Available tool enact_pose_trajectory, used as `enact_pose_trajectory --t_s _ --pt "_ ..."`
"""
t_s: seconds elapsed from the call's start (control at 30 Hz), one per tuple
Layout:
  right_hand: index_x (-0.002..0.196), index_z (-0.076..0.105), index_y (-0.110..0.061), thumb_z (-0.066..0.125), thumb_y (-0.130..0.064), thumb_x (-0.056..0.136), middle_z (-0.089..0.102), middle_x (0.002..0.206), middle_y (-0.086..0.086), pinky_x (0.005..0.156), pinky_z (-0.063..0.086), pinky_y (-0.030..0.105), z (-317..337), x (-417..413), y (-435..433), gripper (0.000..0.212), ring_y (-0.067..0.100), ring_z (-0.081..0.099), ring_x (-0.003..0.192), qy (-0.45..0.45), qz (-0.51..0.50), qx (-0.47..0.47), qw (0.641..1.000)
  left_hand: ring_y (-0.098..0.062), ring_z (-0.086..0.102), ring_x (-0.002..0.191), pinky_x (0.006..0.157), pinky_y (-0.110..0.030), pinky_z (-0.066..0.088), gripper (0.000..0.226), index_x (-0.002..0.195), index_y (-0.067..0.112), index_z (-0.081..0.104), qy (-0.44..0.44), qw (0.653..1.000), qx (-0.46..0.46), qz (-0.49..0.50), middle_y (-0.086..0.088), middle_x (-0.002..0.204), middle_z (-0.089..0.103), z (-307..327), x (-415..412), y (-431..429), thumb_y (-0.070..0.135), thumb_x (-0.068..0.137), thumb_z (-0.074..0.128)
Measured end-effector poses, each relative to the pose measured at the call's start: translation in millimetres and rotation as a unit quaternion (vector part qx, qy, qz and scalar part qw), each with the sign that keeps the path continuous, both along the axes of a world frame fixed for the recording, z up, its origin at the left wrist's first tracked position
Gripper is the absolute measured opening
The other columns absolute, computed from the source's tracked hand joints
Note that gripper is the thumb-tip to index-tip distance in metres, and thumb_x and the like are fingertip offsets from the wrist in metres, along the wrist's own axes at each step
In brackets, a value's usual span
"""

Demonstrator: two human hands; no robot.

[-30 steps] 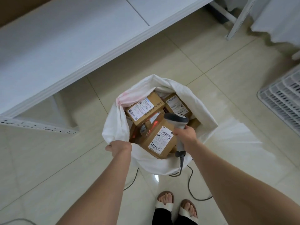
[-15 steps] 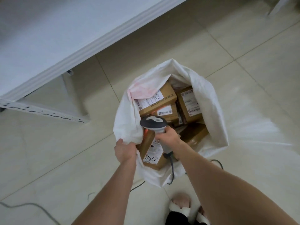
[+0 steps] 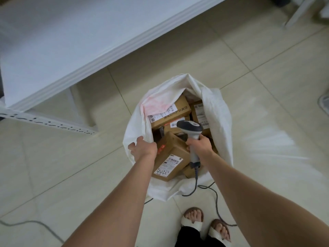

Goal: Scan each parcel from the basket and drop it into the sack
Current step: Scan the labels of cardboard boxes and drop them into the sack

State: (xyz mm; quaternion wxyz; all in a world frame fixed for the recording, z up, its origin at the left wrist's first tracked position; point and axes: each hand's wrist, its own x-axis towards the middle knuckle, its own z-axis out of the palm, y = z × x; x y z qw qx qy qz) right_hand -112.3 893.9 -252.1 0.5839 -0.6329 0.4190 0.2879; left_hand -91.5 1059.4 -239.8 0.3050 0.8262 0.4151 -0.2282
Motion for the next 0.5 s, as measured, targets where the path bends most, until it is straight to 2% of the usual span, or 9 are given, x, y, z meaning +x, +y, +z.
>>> enact_pose_trajectory --t_s 0.1,0.17,0.23,0.27,0.33,0.4,0.5 --pt "0.090 0.059 -0.018 0.065 -0.008 0.085 0.066 0.094 0.010 0.093 0.054 0.044 12.6 -6.9 -16.5 0.012 0.026 0.062 0.091 0.005 0.002 0.003 1.000 -0.033 0.044 0.122 0.096 -0.039 0.045 0.049 0.138 0.021 0.045 0.007 1.000 -0.017 -0.013 -0.011 0.140 0.027 12.1 -2.0 -15.8 0.017 0.090 0.053" --pt "0.088 0.060 -0.015 0.063 -0.009 0.085 0.064 0.086 0.010 0.088 0.055 0.039 18.1 -13.4 -26.8 0.008 0.023 0.060 0.082 0.012 -0.010 -0.009 1.000 -0.033 0.048 0.117 0.096 -0.042 0.047 0.045 0.134 0.023 0.050 0.010 0.999 -0.028 -0.014 -0.010 0.135 0.030 15.4 -6.5 -24.7 0.019 0.089 0.055" --pt "0.091 0.059 -0.012 0.064 -0.013 0.086 0.061 0.086 0.010 0.084 0.053 0.037 20.6 -22.4 -33.8 0.007 0.023 0.058 0.083 0.040 -0.009 -0.030 0.999 -0.033 0.051 0.110 0.092 -0.043 0.049 0.042 0.130 0.025 0.053 0.027 0.999 -0.019 -0.008 -0.011 0.130 0.034 12.6 -15.7 -29.7 0.028 0.088 0.058" --pt "0.093 0.057 -0.011 0.065 -0.015 0.086 0.059 0.088 0.010 0.088 0.053 0.039 19.7 -28.8 -35.7 0.012 0.025 0.058 0.088 0.071 0.000 -0.034 0.997 -0.032 0.050 0.108 0.090 -0.041 0.049 0.040 0.127 0.025 0.054 0.051 0.999 -0.003 0.000 -0.013 0.128 0.036 8.2 -24.5 -29.7 0.034 0.088 0.059" --pt "0.095 0.049 -0.009 0.066 -0.017 0.086 0.052 0.089 0.012 0.093 0.051 0.043 15.5 -43.6 -37.7 0.021 0.030 0.056 0.095 0.152 0.021 -0.026 0.988 -0.031 0.043 0.105 0.088 -0.039 0.047 0.037 0.119 0.021 0.056 0.104 0.994 0.028 0.024 -0.017 0.124 0.043 -8.1 -50.3 -24.5 0.035 0.085 0.058" --pt "0.097 0.042 -0.007 0.066 -0.018 0.086 0.050 0.090 0.016 0.091 0.052 0.045 3.4 -58.9 -39.3 0.029 0.032 0.056 0.092 0.219 0.026 -0.006 0.975 -0.033 0.039 0.104 0.091 -0.039 0.045 0.036 0.111 0.019 0.060 0.140 0.988 0.039 0.045 -0.019 0.116 0.054 -37.0 -80.3 -11.3 0.030 0.077 0.059" --pt "0.088 0.041 -0.009 0.067 -0.015 0.086 0.051 0.091 0.016 0.087 0.053 0.042 -28.5 -76.3 -39.4 0.027 0.030 0.057 0.085 0.223 -0.005 0.013 0.975 -0.034 0.046 0.099 0.083 -0.035 0.041 0.044 0.106 0.019 0.067 0.146 0.987 0.024 0.058 -0.019 0.111 0.060 -77.9 -105.9 11.6 0.029 0.064 0.062"
